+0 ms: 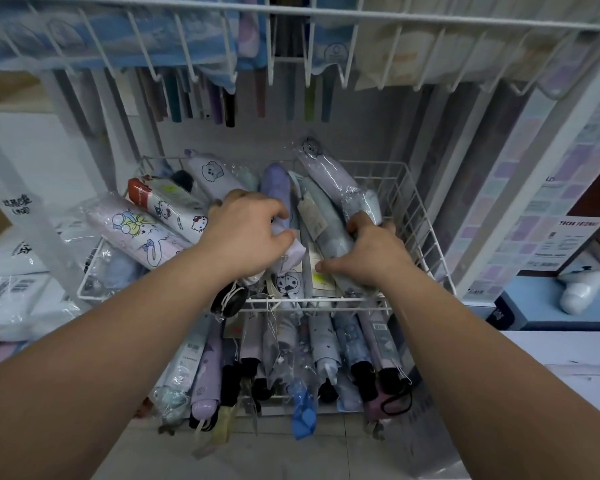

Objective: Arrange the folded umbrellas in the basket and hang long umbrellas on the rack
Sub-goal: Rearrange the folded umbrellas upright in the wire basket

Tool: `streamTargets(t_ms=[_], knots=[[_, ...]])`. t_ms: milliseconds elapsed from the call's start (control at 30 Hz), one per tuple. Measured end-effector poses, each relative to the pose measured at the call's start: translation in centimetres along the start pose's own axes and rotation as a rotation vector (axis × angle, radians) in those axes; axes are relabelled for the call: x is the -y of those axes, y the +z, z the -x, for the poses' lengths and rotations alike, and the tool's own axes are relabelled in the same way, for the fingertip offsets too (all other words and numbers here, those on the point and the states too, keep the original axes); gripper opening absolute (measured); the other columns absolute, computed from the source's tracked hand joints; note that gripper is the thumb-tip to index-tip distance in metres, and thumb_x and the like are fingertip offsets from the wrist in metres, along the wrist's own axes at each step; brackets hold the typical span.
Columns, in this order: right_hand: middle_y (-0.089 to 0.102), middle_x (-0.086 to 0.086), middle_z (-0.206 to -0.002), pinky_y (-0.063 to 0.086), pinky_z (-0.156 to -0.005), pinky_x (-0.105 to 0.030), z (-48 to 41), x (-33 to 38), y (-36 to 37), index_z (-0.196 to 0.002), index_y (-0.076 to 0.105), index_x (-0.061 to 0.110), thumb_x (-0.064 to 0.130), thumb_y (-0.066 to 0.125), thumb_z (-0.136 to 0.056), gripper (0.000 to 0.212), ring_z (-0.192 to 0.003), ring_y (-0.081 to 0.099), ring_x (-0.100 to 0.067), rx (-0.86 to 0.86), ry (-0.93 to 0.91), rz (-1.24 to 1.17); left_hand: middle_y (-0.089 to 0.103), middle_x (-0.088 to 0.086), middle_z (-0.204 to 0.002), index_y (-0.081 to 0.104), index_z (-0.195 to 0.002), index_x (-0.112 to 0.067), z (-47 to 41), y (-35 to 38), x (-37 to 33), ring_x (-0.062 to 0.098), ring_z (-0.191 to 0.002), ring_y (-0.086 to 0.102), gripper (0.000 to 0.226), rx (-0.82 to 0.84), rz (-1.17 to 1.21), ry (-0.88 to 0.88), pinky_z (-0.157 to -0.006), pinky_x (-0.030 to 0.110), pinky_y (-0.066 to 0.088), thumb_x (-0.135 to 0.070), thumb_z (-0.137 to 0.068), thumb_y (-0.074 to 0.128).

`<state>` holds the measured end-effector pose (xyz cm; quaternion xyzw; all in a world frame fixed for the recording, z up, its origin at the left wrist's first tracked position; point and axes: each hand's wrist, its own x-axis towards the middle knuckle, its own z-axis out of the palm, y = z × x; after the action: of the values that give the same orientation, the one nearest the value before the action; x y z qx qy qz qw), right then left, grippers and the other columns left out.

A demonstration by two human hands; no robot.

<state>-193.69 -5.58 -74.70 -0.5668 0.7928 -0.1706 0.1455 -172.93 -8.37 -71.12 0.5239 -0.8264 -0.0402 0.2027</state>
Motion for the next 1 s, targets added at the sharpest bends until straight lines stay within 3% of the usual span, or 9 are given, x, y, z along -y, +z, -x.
streamTargets(t_ms=[133, 267, 400, 500, 600, 700, 867, 1000], knots=[[0.037, -0.01, -0.126, 0.055, -0.094, -0.042, 0.1, 0.1, 0.1, -0.13, 0.047, 0.035, 0.048, 0.084, -0.058, 0.082, -0.106, 0.057, -0.037, -0.022, 0.03, -0.051, 0.067, 0.003, -0.118, 0.068, -0.12, -0.029, -0.1, -0.2, -0.7, 0.032, -0.12, 0.052, 0.05, 0.032, -0.019, 0.046, -0.1, 0.047, 0.043, -0.057, -0.08, 0.054], [0.039, -0.01, -0.129, 0.054, -0.096, -0.042, 0.4, -0.3, -0.1, -0.131, 0.051, 0.035, 0.052, 0.08, -0.061, 0.078, -0.108, 0.056, -0.037, -0.037, 0.019, -0.052, 0.062, 0.003, -0.129, 0.061, -0.129, -0.03, -0.2, 0.3, -1.4, 0.031, -0.124, 0.048, 0.047, 0.09, -0.075, 0.11, -0.103, 0.048, 0.042, -0.053, -0.088, 0.061], [0.034, -0.011, -0.133, 0.05, -0.096, -0.051, 1.3, -0.2, -0.4, -0.127, 0.059, 0.027, 0.067, 0.07, -0.068, 0.072, -0.121, 0.041, -0.037, -0.178, -0.057, 0.287, 0.055, -0.002, -0.137, 0.055, -0.135, -0.034, -0.2, 0.9, -1.3, 0.027, -0.132, 0.042, 0.051, 0.214, -0.293, 0.158, -0.107, 0.052, 0.035, -0.06, -0.091, 0.049], [0.044, -0.01, -0.126, 0.053, -0.085, -0.044, 1.9, 0.2, -0.5, -0.126, 0.057, 0.019, 0.069, 0.068, -0.072, 0.074, -0.114, 0.05, -0.033, -0.192, -0.122, 0.398, 0.055, -0.003, -0.135, 0.058, -0.131, -0.035, -0.1, 0.9, -1.0, 0.024, -0.134, 0.04, 0.05, 0.246, -0.388, 0.178, -0.109, 0.057, 0.028, -0.063, -0.093, 0.042], [0.059, -0.004, -0.106, 0.044, -0.066, -0.035, 2.0, 0.5, -0.4, -0.117, 0.053, 0.018, 0.053, 0.073, -0.076, 0.058, -0.087, 0.056, -0.028, -0.152, -0.181, 0.367, 0.057, -0.003, -0.126, 0.062, -0.122, -0.036, -0.3, 0.2, -0.9, 0.023, -0.127, 0.044, 0.045, 0.26, -0.407, 0.189, -0.103, 0.051, 0.035, -0.063, -0.09, 0.046], [0.055, 0.0, -0.088, 0.044, -0.065, -0.033, 1.8, 0.4, -0.5, -0.119, 0.049, 0.019, 0.042, 0.072, -0.077, 0.053, -0.081, 0.056, -0.029, -0.148, -0.225, 0.28, 0.057, -0.004, -0.12, 0.064, -0.119, -0.037, -0.3, -0.4, -0.4, 0.022, -0.124, 0.045, 0.041, 0.287, -0.405, 0.2, -0.101, 0.048, 0.039, -0.061, -0.088, 0.053], [0.063, -0.003, -0.098, 0.042, -0.072, -0.03, 1.4, 2.9, -0.3, -0.12, 0.051, 0.021, 0.042, 0.072, -0.079, 0.051, -0.092, 0.062, -0.03, -0.198, -0.225, -0.01, 0.057, -0.008, -0.12, 0.066, -0.117, -0.037, 0.2, -0.3, 0.6, 0.02, -0.124, 0.046, 0.041, 0.246, -0.322, 0.221, -0.1, 0.043, 0.04, -0.063, -0.086, 0.055], [0.069, -0.015, -0.111, 0.047, -0.077, -0.035, 0.7, 5.5, 2.5, -0.119, 0.055, 0.014, 0.04, 0.067, -0.085, 0.044, -0.104, 0.066, -0.037, -0.184, -0.238, -0.006, 0.06, -0.008, -0.111, 0.068, -0.11, -0.033, 0.3, 0.0, 1.3, 0.019, -0.115, 0.052, 0.046, 0.178, -0.234, 0.24, -0.096, 0.042, 0.045, -0.066, -0.079, 0.057]])
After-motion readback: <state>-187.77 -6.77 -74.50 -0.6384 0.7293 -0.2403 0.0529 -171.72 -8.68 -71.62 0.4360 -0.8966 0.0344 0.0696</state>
